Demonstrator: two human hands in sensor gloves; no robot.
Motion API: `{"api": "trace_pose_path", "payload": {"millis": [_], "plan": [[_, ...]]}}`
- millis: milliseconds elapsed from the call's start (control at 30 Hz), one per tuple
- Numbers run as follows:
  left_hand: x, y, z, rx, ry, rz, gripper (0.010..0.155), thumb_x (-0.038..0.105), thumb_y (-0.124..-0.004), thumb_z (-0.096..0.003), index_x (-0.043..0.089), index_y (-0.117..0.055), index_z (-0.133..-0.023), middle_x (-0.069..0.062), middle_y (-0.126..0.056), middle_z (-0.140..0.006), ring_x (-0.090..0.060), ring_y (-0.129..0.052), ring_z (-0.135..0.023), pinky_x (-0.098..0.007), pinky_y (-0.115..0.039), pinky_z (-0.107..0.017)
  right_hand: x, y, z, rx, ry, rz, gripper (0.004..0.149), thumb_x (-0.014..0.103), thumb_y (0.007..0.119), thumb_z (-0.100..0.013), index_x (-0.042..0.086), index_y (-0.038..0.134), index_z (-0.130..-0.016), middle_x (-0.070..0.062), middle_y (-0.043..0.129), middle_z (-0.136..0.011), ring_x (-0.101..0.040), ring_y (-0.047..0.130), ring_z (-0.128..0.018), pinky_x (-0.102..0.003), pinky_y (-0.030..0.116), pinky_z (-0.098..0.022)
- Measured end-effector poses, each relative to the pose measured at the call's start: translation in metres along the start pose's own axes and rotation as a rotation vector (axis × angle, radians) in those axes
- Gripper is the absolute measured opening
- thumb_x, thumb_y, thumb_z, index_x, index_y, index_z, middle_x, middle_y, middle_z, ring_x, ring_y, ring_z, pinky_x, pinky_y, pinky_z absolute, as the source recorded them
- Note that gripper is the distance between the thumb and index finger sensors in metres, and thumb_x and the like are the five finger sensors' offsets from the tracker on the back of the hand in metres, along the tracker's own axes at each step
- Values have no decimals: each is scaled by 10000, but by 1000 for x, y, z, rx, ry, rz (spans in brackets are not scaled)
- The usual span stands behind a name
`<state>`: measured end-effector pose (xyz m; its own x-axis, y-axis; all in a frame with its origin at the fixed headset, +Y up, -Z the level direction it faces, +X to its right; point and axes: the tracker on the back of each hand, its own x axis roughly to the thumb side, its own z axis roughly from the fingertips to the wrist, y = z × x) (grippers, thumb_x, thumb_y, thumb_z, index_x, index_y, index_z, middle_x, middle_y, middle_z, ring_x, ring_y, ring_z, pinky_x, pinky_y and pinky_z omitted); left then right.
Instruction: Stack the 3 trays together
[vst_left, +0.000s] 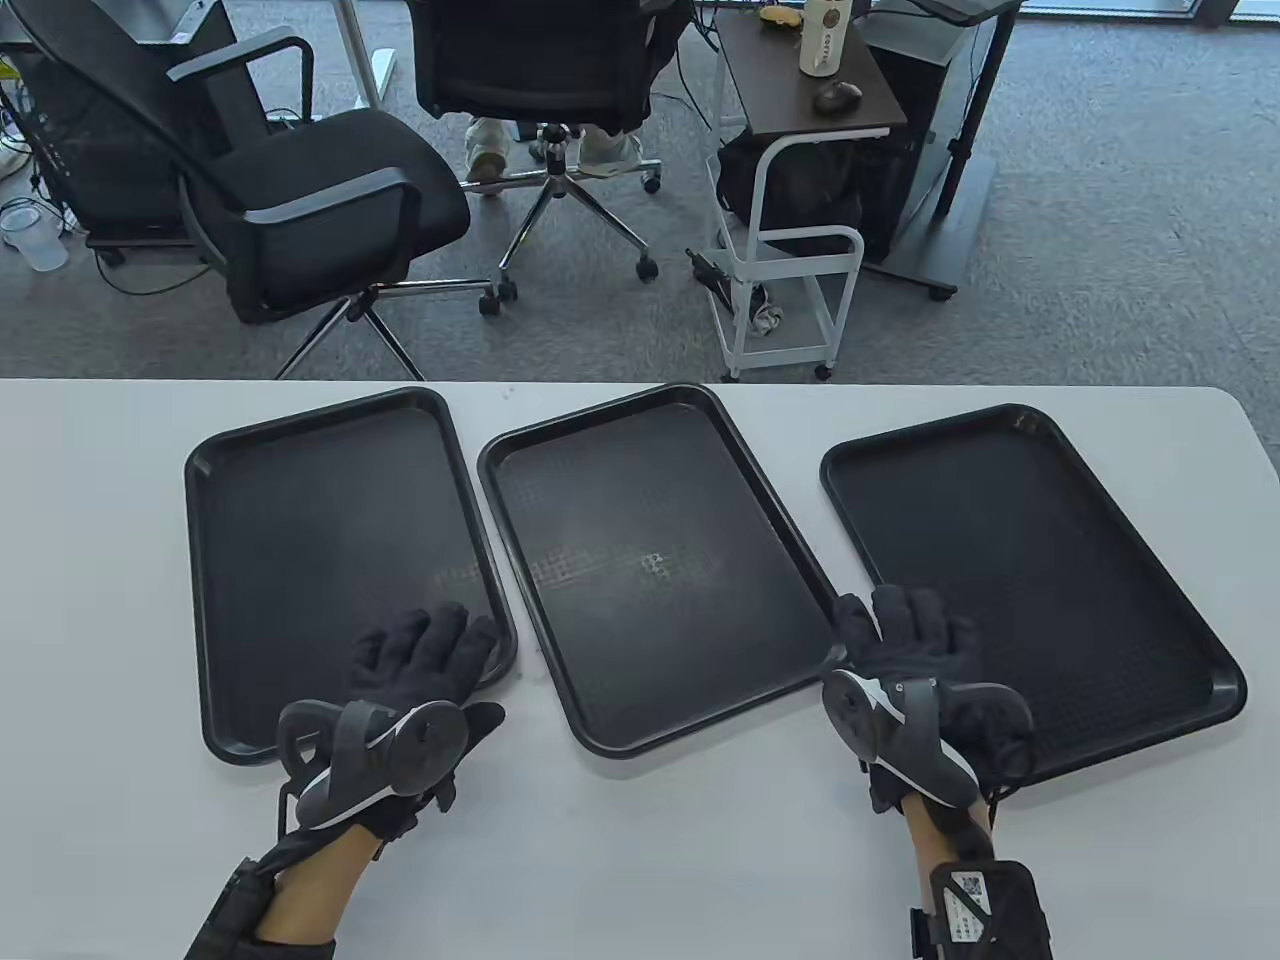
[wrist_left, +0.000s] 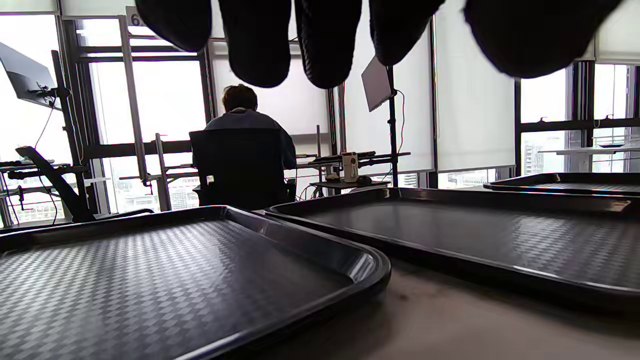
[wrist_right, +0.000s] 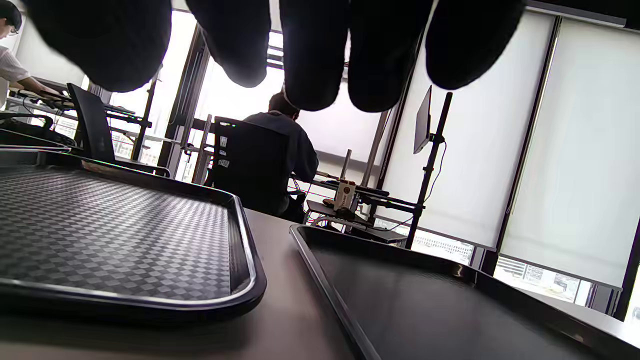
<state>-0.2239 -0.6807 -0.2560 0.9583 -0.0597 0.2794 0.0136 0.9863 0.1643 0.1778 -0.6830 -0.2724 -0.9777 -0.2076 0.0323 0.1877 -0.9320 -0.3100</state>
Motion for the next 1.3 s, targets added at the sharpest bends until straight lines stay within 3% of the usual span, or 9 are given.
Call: {"api": "trace_pose_path", "payload": {"millis": [333,800,967,1167,1300], "plan": [[-4,-3,-2,-22,23,-8,769,614,-770,-401,380,-597,-1113,7,-657,-1207,-374,-697,-1118,-602,-553,-788,-4,-2,0,-7,24,-23,641,597,753,-401,375,614,-987,-59,727,-1094,-386,776,-966,-601,670,-648],[-37,-52,-13,-339,193,-54,777,601,-795,-391,354,-619,-1106,-26,-725,-1162,-370,-814,-1038,-563,-666,-745,-8,-2,0,-18,42,-45,643,597,753,-403,375,610,-989,-61,722,-1097,-384,777,-966,-602,669,-649],[-41,-62,-15,-398,217,-106,752,576,-835,-379,345,-677,-1078,-21,-799,-1103,-335,-893,-967,-545,-716,-716,-8,-2,0,-12,43,-47,646,596,754,-404,373,607,-992,-63,720,-1099,-384,778,-965,-602,669,-649],[-37,-71,-18,-436,214,-171,679,518,-894,-371,338,-771,-1014,-4,-881,-1006,-287,-965,-862,-516,-775,-676,-8,-3,0,1,44,-46,646,597,753,-404,373,606,-992,-66,718,-1100,-385,778,-966,-603,668,-649],[-31,-75,-22,-402,188,-271,602,450,-921,-376,351,-814,-961,28,-922,-952,-253,-1011,-797,-488,-819,-644,-8,-4,0,11,43,-43,649,598,752,-405,371,603,-994,-69,716,-1101,-385,781,-964,-602,671,-648]]}}
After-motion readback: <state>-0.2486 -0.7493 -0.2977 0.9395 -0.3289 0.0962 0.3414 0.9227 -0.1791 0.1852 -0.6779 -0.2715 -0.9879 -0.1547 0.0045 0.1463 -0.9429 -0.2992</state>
